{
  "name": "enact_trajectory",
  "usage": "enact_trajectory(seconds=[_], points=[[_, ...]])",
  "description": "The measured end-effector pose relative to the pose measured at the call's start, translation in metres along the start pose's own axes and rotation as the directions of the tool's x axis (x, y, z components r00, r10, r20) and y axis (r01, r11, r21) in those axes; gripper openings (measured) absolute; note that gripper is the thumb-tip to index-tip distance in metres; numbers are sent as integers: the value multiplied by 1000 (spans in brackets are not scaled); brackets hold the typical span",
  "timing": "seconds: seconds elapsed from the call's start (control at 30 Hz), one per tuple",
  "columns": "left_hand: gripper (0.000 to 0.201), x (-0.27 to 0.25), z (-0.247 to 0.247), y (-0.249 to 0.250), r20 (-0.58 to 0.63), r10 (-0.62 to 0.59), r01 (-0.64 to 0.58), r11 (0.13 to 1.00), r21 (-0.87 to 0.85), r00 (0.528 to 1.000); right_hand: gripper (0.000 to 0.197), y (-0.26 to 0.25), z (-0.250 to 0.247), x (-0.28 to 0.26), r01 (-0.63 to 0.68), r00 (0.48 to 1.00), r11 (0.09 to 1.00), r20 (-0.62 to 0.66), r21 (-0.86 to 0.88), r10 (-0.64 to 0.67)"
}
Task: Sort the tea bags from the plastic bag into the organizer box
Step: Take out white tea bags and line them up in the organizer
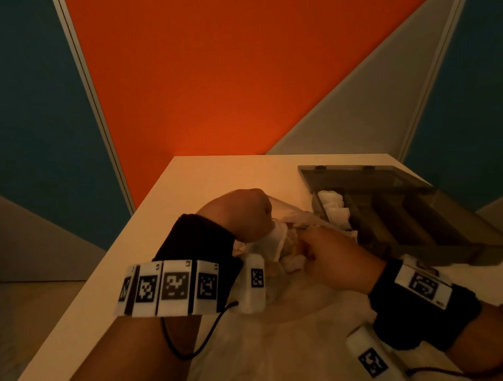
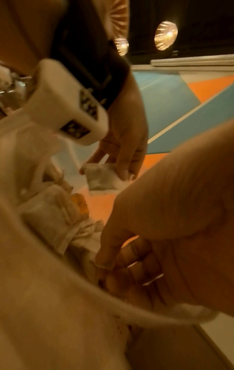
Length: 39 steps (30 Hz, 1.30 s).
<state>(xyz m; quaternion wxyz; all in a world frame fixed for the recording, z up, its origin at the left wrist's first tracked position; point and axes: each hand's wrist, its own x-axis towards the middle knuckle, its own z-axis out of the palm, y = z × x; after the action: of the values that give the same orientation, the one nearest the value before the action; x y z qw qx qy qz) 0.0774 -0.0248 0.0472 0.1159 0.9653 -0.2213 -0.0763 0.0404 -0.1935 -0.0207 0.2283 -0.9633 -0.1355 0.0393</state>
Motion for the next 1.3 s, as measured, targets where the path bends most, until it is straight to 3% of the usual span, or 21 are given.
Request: enact_trajectory(seconds=[0.07,0.17,0.23,0.37,0.47,0.63,0.77,1.0,1.17,1.23,1.3], points=[[24,2,1,-1,-3,-6,6,1000,10,1000,12,-5,-10,-3,-24,999,995,-29,99,27],[24,5,5,-3,-10,-13,14,999,47,1000,17,-9,-24,-4,-127,991,929,15,347,130],[22,7,7,-5,-33,-19,21,997,71,999,21,-9,-31,-5,-214,976,812,77,543,206],[22,8,8,-5,-53,-36,38,998,47,998,28,-5,-40,-5,-286,958,536,217,794,189],[25,7,5,-6,-71,-52,52,999,-8,996,30,-2,-44,-5,-327,945,372,302,869,127],[20,5,4,-4,-111,-107,97,991,-93,988,30,-1,-40,-10,-363,932,243,353,900,82],[20,2,3,-1,-56,-127,120,987,-108,990,25,0,-41,-14,-333,943,99,330,938,46],[16,-4,-2,5,44,-94,103,925,-366,995,31,-8,-25,-15,-293,954,147,278,945,111],[18,-7,-5,9,46,-96,107,880,-463,994,26,-13,-26,-16,-294,952,96,282,951,115],[21,-6,-5,10,46,-106,115,876,-469,993,42,-13,-24,-14,-275,959,139,262,951,107],[21,-6,-5,12,55,-103,117,872,-476,993,45,-13,-21,-13,-256,966,253,237,933,103]])
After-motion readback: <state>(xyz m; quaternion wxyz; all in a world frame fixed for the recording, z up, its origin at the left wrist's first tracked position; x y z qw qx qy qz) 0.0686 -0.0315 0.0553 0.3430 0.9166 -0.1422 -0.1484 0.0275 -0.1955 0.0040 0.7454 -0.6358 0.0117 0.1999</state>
